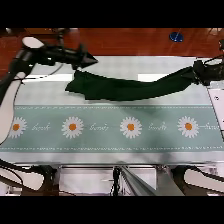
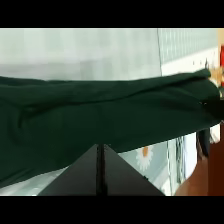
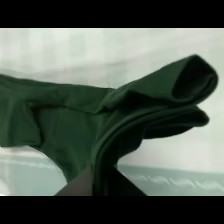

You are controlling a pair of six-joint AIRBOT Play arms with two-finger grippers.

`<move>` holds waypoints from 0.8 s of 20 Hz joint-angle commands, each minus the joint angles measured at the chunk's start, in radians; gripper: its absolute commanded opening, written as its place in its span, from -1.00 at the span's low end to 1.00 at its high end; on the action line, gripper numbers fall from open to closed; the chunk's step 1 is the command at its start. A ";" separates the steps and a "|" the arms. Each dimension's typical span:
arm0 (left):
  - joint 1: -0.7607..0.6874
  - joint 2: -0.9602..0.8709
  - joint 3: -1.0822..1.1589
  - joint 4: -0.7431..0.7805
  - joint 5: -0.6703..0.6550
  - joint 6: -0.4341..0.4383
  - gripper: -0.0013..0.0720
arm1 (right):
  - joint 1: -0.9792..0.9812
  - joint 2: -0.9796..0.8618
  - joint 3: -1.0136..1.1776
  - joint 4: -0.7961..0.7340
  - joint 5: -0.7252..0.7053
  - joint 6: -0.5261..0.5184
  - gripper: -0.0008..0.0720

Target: Fold the shirts.

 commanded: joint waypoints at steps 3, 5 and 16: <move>-0.261 -0.084 0.000 0.001 0.069 -0.055 -0.91 | -0.003 0.098 0.001 -0.225 0.102 0.014 -0.91; -0.302 -0.111 0.000 0.000 0.086 -0.065 -0.91 | -0.003 0.129 0.001 -0.235 0.106 0.017 -0.91; -0.412 -0.230 0.000 0.029 0.174 -0.152 -0.91 | -0.003 0.277 0.001 -0.282 0.146 0.040 -0.91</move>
